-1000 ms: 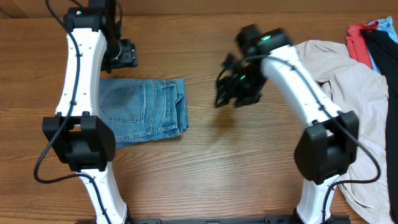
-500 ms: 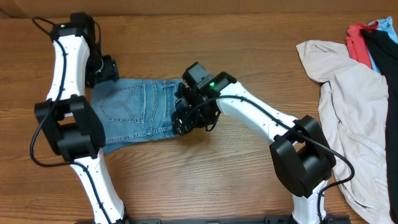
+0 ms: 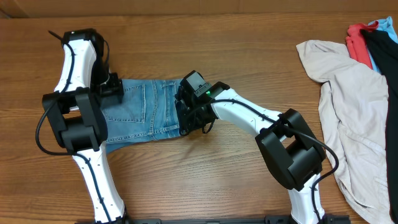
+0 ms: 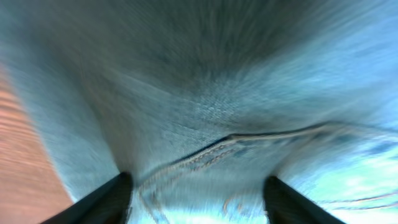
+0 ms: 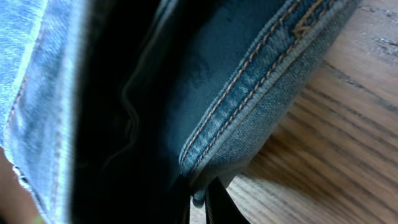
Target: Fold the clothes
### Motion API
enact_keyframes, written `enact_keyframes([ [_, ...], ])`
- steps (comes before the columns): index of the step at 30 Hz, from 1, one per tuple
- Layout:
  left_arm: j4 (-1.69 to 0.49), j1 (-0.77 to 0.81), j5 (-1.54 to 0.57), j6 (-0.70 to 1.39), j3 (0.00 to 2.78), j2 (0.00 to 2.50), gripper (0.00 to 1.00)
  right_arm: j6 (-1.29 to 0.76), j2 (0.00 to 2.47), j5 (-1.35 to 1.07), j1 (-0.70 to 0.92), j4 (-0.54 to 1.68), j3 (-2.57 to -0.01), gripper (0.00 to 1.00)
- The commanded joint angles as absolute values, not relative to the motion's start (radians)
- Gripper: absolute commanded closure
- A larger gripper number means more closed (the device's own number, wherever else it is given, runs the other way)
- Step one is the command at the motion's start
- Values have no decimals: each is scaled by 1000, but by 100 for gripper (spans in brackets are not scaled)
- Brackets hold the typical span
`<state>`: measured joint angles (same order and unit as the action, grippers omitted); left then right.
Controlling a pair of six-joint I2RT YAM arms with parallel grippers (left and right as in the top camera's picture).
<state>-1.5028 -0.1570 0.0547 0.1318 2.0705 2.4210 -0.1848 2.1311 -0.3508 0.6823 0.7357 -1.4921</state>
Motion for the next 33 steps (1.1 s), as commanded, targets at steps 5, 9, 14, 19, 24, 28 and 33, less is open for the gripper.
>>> enact_keyframes([
  [5,-1599,-158,172,243,1929,2469,40,-192,2159,-59,647,733,-1486,95],
  [9,-1625,-157,163,271,1857,2469,42,-191,2159,-54,569,718,-1487,96],
  [14,-1679,-145,81,276,1841,2461,42,-169,2159,-98,466,688,-1497,96],
  [19,-1653,-116,37,266,1842,2386,41,-148,2158,-105,407,739,-1550,83],
  [24,-1577,-106,10,227,1842,2234,40,-163,2135,-45,368,863,-1629,73],
  [28,-1458,-102,-73,136,1842,2094,38,-212,2072,10,340,928,-1671,72],
  [33,-1216,-81,-206,-20,1842,1983,9,-214,1956,10,333,968,-1676,70],
])
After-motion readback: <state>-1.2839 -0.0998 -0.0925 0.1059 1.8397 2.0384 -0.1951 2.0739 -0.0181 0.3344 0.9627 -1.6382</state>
